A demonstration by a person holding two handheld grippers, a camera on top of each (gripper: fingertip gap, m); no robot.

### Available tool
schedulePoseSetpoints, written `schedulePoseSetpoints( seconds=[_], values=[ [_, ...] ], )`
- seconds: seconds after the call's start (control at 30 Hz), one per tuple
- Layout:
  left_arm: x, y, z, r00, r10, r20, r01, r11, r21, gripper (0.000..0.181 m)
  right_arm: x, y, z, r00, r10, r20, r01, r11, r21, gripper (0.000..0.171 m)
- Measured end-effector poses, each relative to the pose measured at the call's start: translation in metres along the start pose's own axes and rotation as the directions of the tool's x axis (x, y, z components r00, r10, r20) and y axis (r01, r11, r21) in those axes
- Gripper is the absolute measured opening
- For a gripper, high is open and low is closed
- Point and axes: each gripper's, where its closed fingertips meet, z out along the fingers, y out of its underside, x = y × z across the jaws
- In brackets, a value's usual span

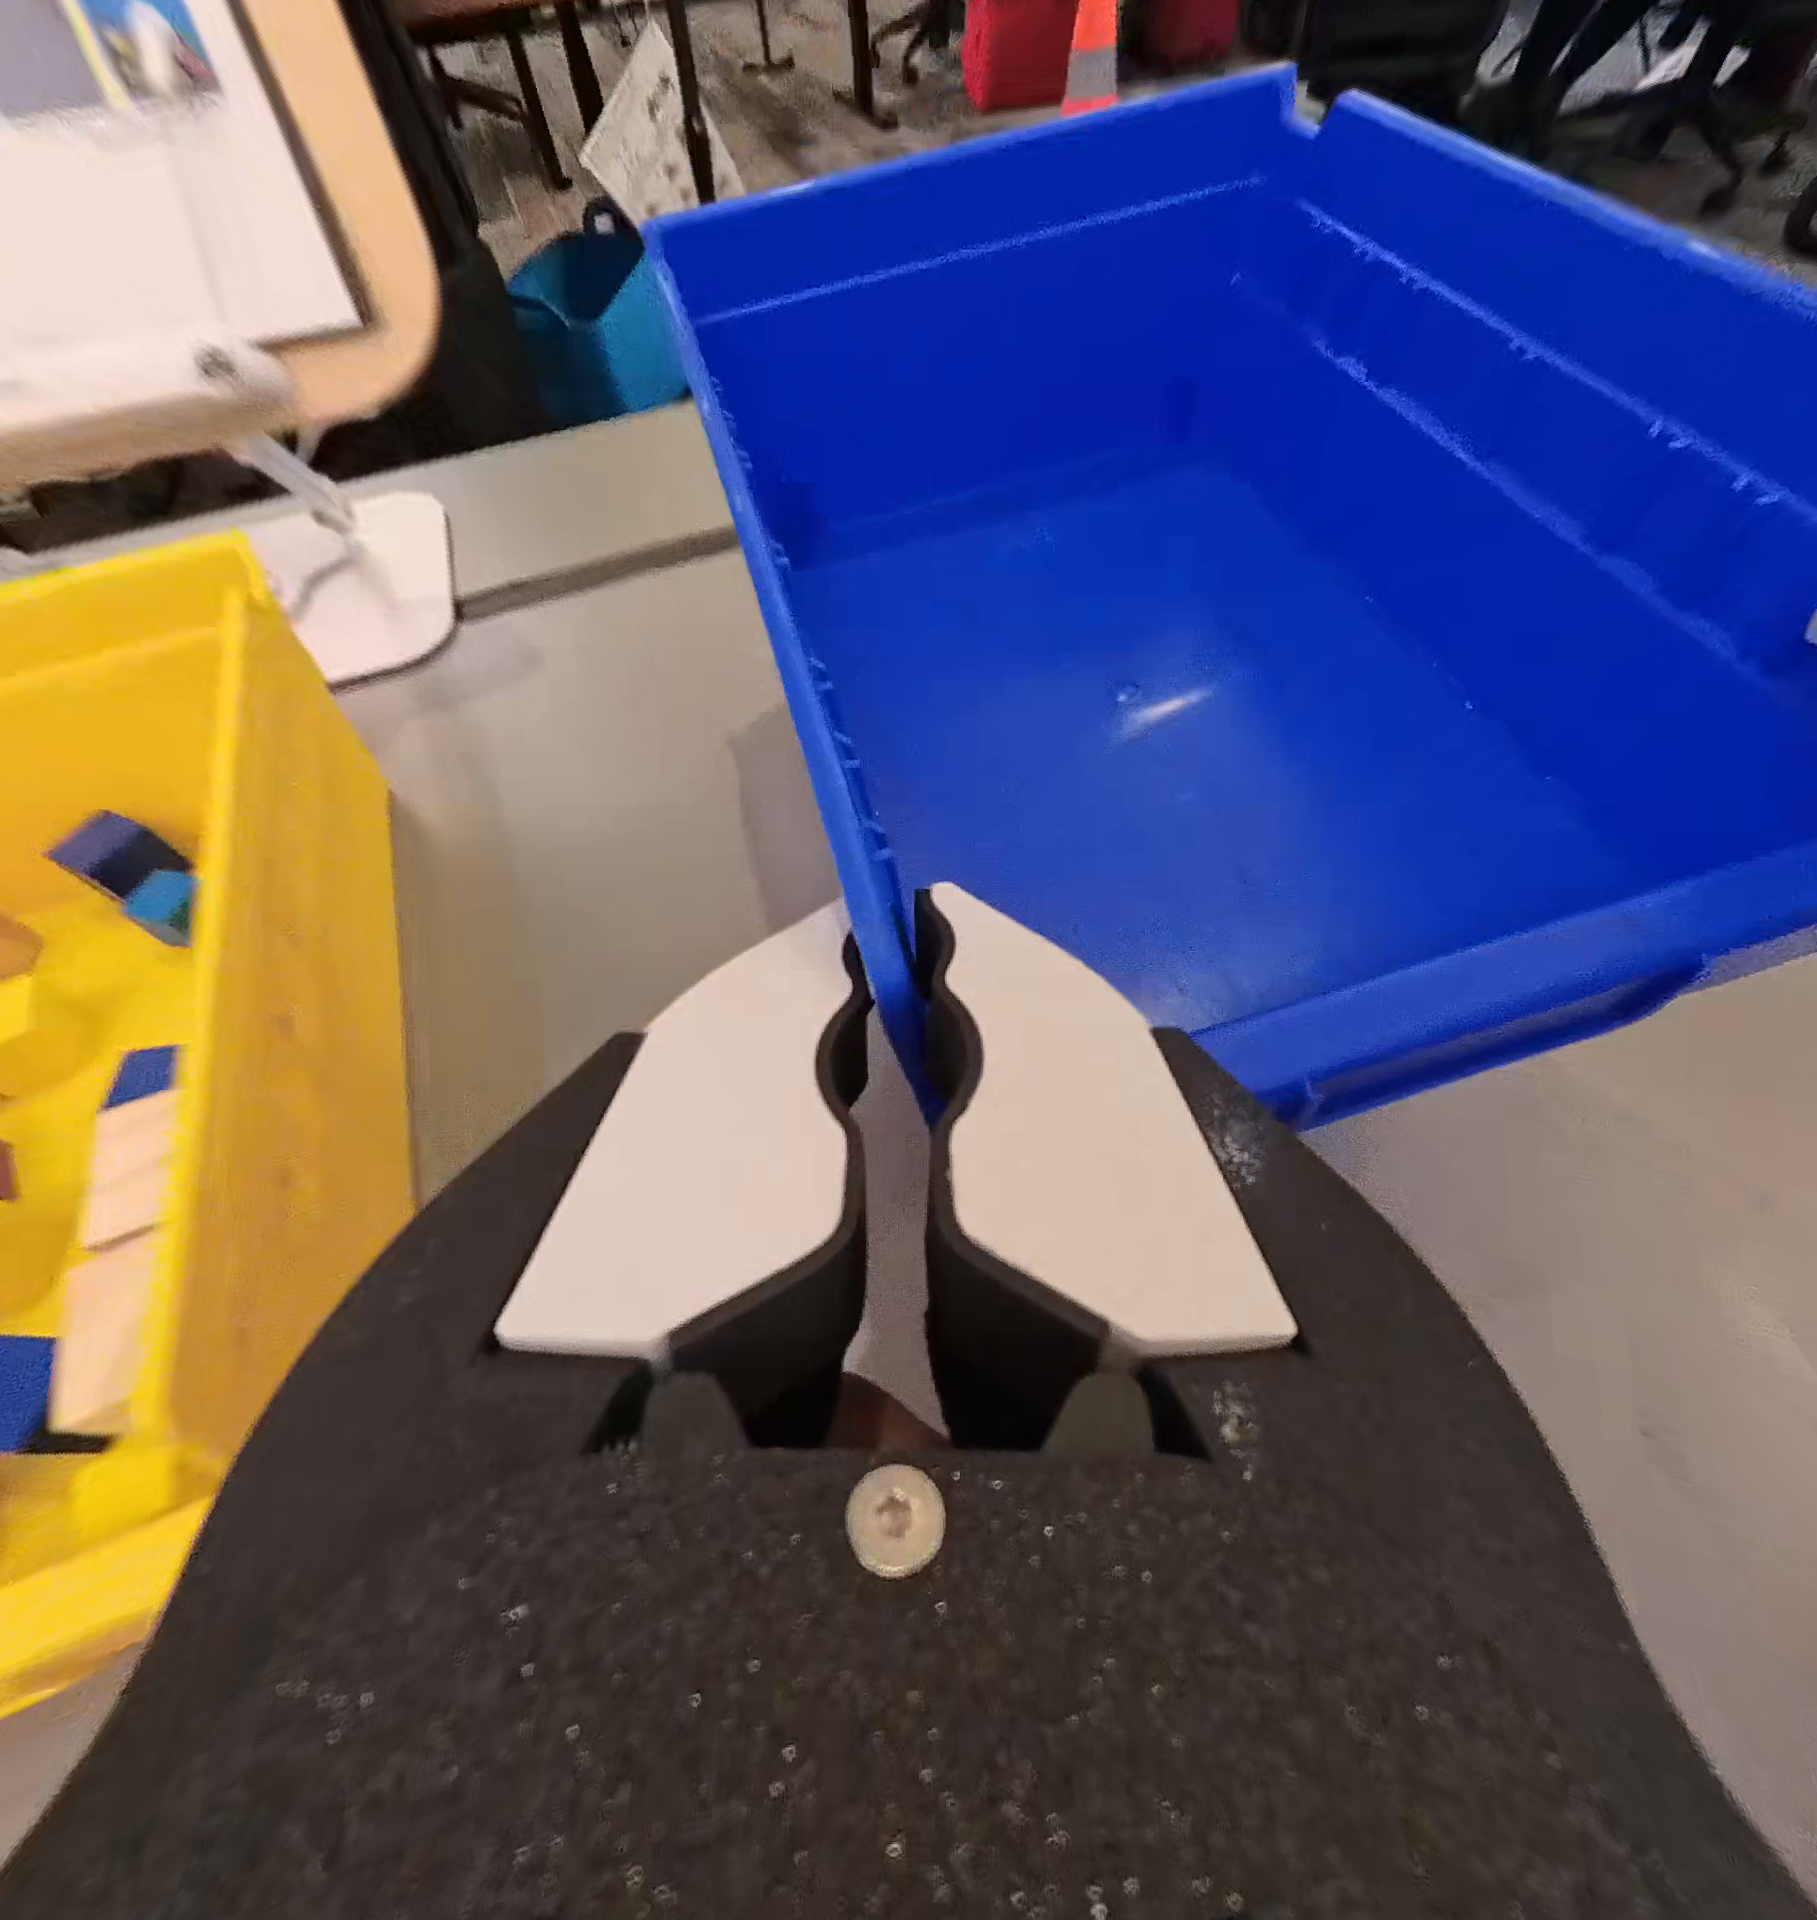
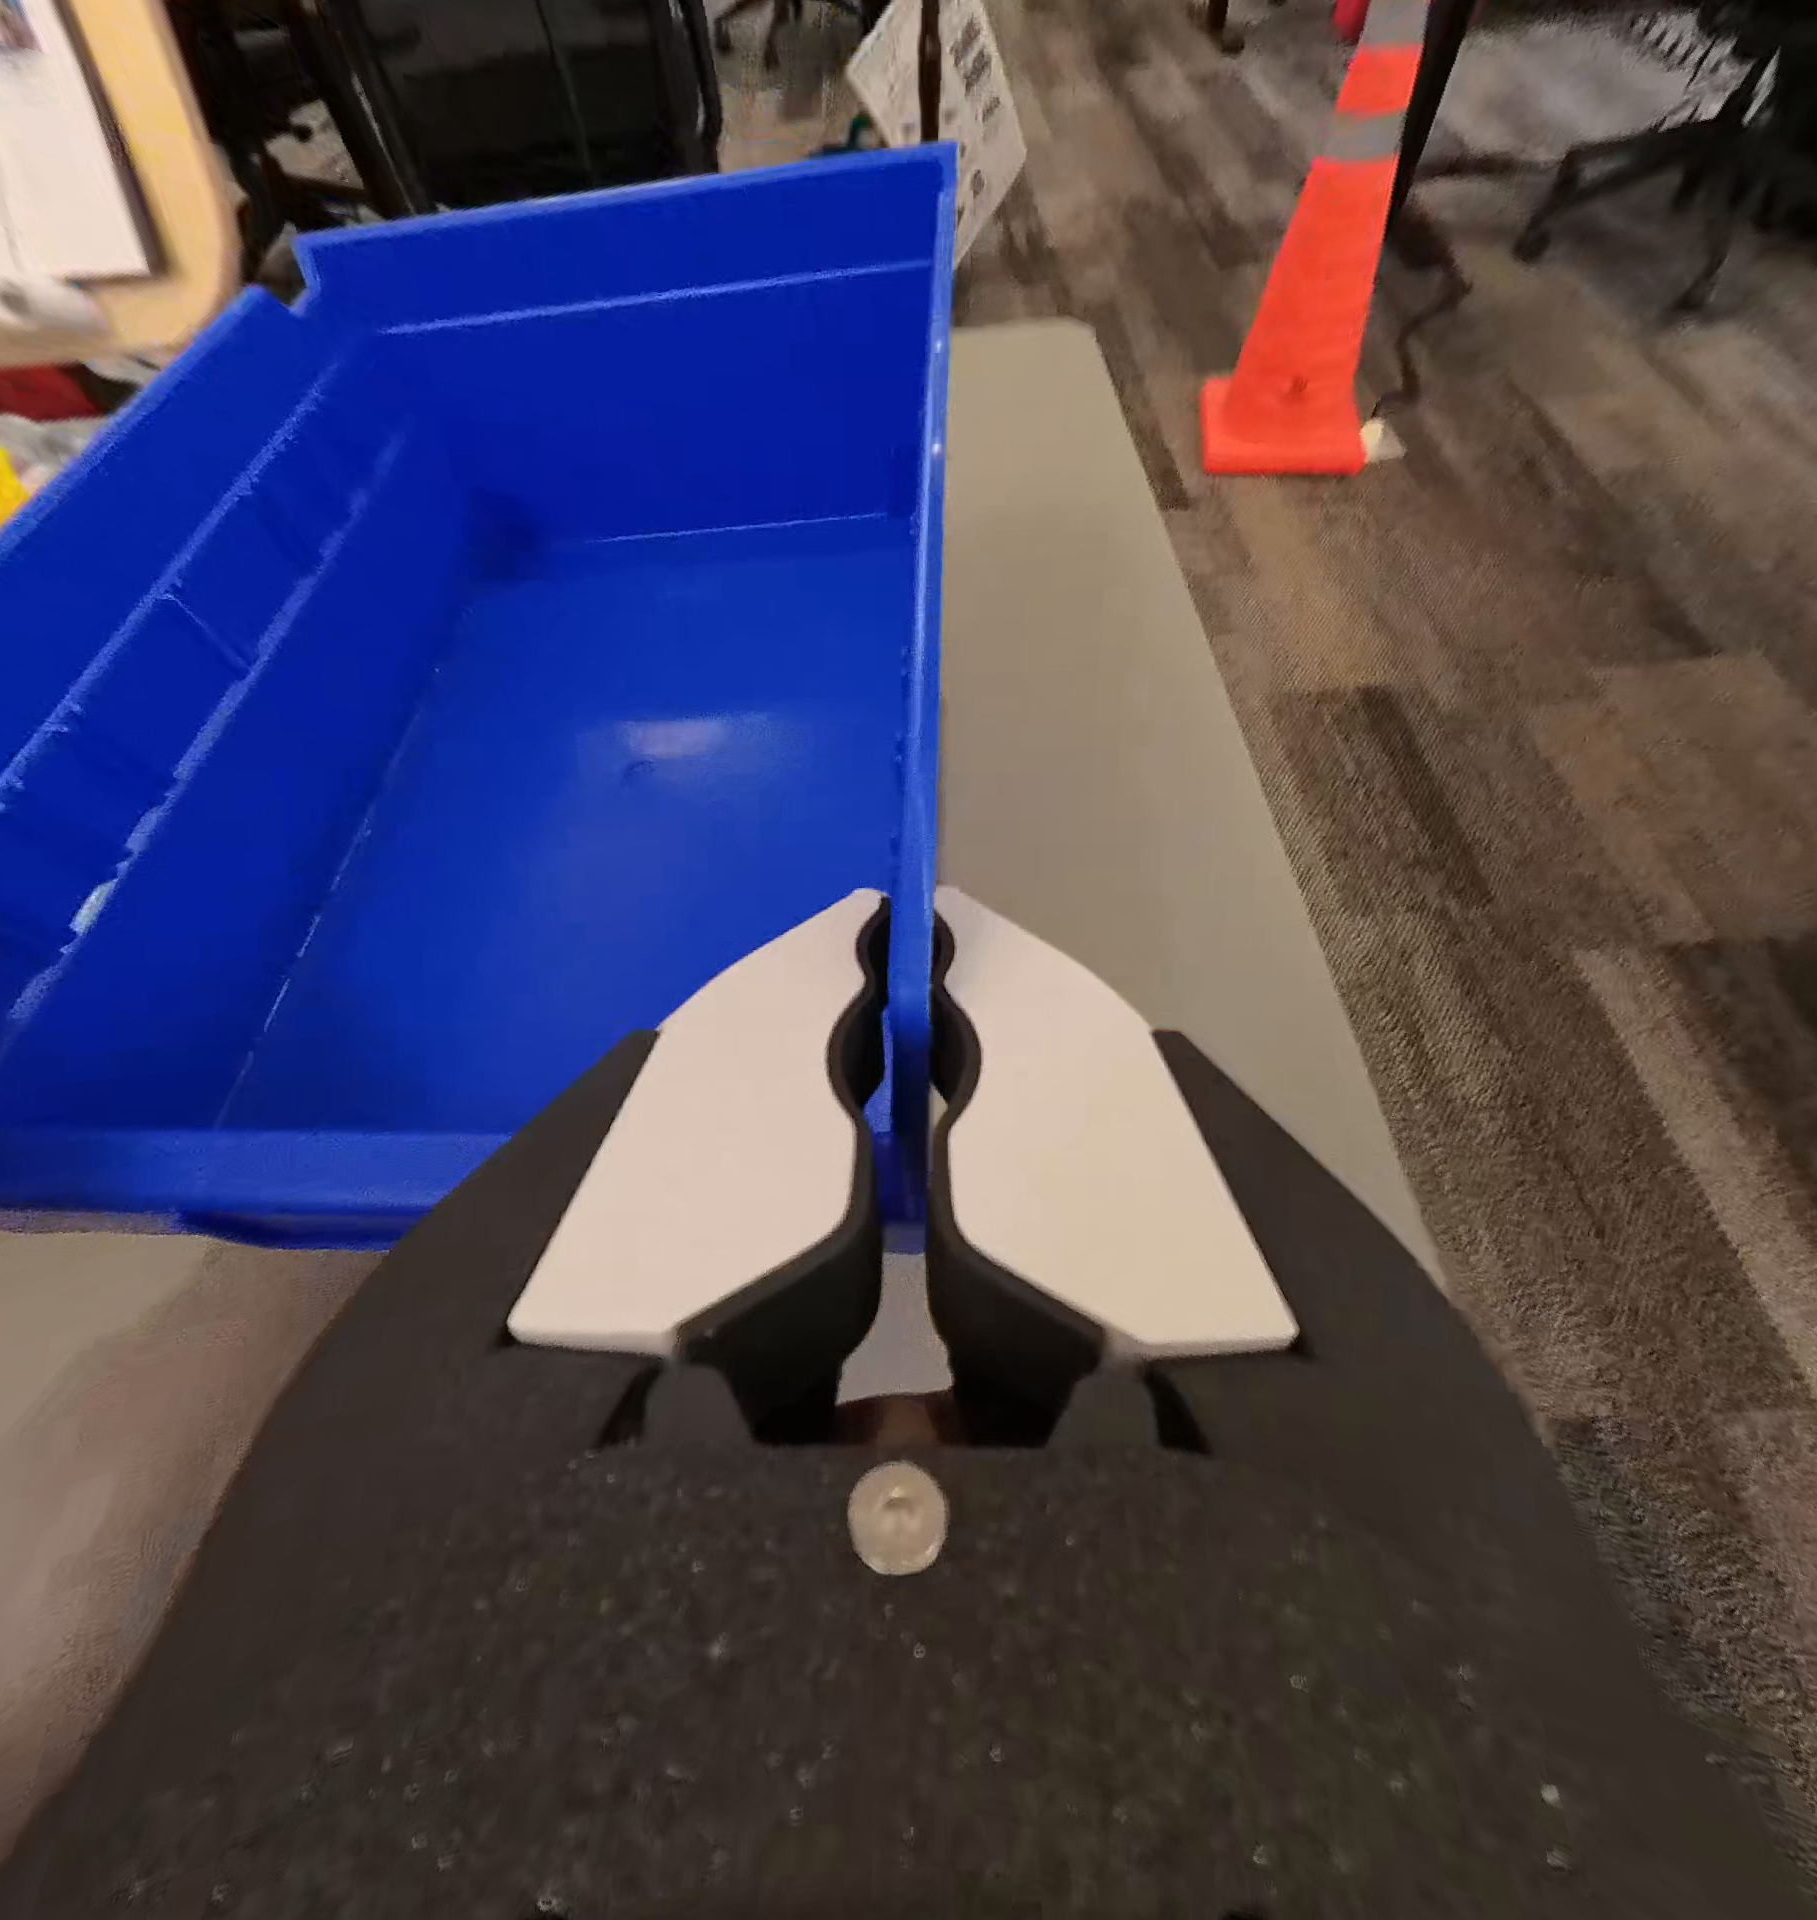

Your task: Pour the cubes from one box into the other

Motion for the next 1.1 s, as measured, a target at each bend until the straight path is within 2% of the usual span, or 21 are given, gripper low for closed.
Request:
schedulePoseSetpoints(
  seconds=[0.13, 0.23, 0.27, 0.33, 0.37, 0.43, 0.53, 0.6, 0.67, 0.73, 0.8, 0.9, 1.0, 1.03, 1.07, 1.1],
  values=[
    [0.011, 0.027, 0.022, 1.0, 0.011, 0.014, -0.01, 0.999, -0.053, 0.006, 0.014, 0.04, 0.03, 0.997, 0.065, 0.042, -0.063, 0.997, -0.038, 0.003],
    [0.02, 0.044, 0.031, 1.0, 0.01, -0.01, -0.011, 0.998, -0.069, 0.008, 0.023, 0.044, 0.037, 1.0, 0.009, 0.009, -0.009, 1.0, -0.014, 0.002],
    [0.023, 0.048, 0.031, 0.999, 0.014, -0.029, -0.016, 0.997, -0.076, 0.009, 0.025, 0.043, 0.037, 1.0, 0.027, 0.009, -0.027, 1.0, -0.007, 0.003],
    [0.034, 0.063, 0.027, 0.994, -0.024, -0.109, 0.003, 0.983, -0.184, 0.023, 0.026, 0.041, 0.037, 0.994, 0.113, 0.003, -0.113, 0.993, 0.027, 0.008],
    [0.033, 0.064, 0.019, 0.99, -0.052, -0.134, 0.023, 0.978, -0.207, 0.026, 0.025, 0.041, 0.035, 0.992, 0.128, 0.007, -0.128, 0.992, 0.019, 0.018],
    [0.022, 0.052, -0.012, 0.976, -0.046, -0.215, 0.012, 0.987, -0.158, 0.035, 0.034, 0.036, 0.022, 0.992, 0.103, -0.071, -0.102, 0.995, 0.022, 0.033],
    [-0.037, 0.031, -0.066, 0.97, -0.029, -0.242, 0.015, 0.998, -0.061, 0.04, 0.031, -0.003, -0.013, 0.986, 0.004, -0.166, 0.022, 0.987, 0.157, 0.037],
    [-0.105, 0.024, -0.095, 0.983, -0.062, -0.174, 0.06, 0.998, -0.016, 0.045, -0.001, -0.028, -0.03, 0.992, -0.045, -0.116, 0.071, 0.971, 0.226, 0.037],
    [-0.185, 0.027, -0.117, 0.996, -0.089, -0.033, 0.09, 0.995, 0.034, 0.05, -0.061, -0.04, -0.035, 0.996, -0.075, 0.038, 0.064, 0.969, 0.237, 0.036],
    [-0.259, 0.043, -0.131, 0.985, -0.107, 0.135, 0.098, 0.993, 0.07, 0.05, -0.144, -0.039, -0.035, 0.968, -0.108, 0.225, 0.054, 0.971, 0.232, 0.036],
    [-0.302, 0.066, -0.133, 0.969, -0.142, 0.204, 0.132, 0.989, 0.06, 0.052, -0.239, -0.013, -0.029, 0.894, -0.141, 0.426, 0.064, 0.98, 0.19, 0.041],
    [-0.316, 0.099, -0.118, 0.959, -0.238, 0.154, 0.237, 0.971, 0.024, 0.05, -0.337, 0.057, -0.005, 0.834, -0.16, 0.528, 0.175, 0.984, 0.021, 0.059],
    [-0.313, 0.122, -0.092, 0.969, -0.226, 0.104, 0.235, 0.968, -0.085, 0.051, -0.35, 0.082, 0.026, 0.916, -0.153, 0.372, 0.179, 0.983, -0.035, 0.06],
    [-0.307, 0.123, -0.086, 0.975, -0.211, 0.068, 0.217, 0.972, -0.086, 0.039, -0.345, 0.084, 0.035, 0.942, -0.13, 0.31, 0.155, 0.986, -0.056, 0.048],
    [-0.306, 0.124, -0.082, 0.979, -0.19, 0.068, 0.195, 0.977, -0.088, 0.019, -0.343, 0.085, 0.04, 0.954, -0.107, 0.281, 0.132, 0.988, -0.073, 0.027],
    [-0.311, 0.124, -0.079, 0.98, -0.164, 0.111, 0.174, 0.981, -0.086, 0.009, -0.342, 0.083, 0.041, 0.959, -0.083, 0.269, 0.107, 0.992, -0.074, 0.017]
  ],
)
